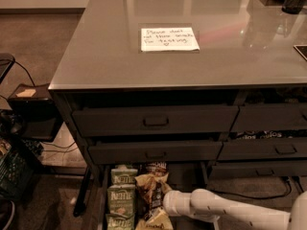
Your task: Pick brown chip bag from bottom drawer and place on counter
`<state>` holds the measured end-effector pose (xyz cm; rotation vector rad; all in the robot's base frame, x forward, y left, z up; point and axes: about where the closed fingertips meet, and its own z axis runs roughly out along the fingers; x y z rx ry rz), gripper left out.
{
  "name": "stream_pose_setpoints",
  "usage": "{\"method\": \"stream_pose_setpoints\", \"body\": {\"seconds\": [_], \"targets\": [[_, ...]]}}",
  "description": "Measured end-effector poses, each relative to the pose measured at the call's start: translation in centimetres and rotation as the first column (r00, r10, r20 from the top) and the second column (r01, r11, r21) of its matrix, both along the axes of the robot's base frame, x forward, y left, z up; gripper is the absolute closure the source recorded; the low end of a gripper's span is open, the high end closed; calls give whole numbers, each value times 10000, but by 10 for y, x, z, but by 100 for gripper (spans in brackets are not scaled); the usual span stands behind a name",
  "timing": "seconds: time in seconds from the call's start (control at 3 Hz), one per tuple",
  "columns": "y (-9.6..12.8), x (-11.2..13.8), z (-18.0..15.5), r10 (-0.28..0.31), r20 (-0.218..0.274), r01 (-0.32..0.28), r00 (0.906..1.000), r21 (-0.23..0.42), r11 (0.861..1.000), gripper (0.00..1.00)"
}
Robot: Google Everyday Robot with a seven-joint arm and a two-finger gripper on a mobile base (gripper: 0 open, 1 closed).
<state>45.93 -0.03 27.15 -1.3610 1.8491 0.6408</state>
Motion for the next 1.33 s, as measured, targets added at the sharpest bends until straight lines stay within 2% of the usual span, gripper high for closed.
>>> {"method": "stream_pose_setpoints", "body": {"seconds": [0.67, 1.0, 1.33], "targets": [[7, 45, -8, 174, 1081, -145, 9940, -271, 9995, 0], [6, 68, -15, 344, 1287, -290, 9911, -433, 9986, 0], [6, 85, -27, 364, 1190, -301, 9922, -548, 9980, 0]]}}
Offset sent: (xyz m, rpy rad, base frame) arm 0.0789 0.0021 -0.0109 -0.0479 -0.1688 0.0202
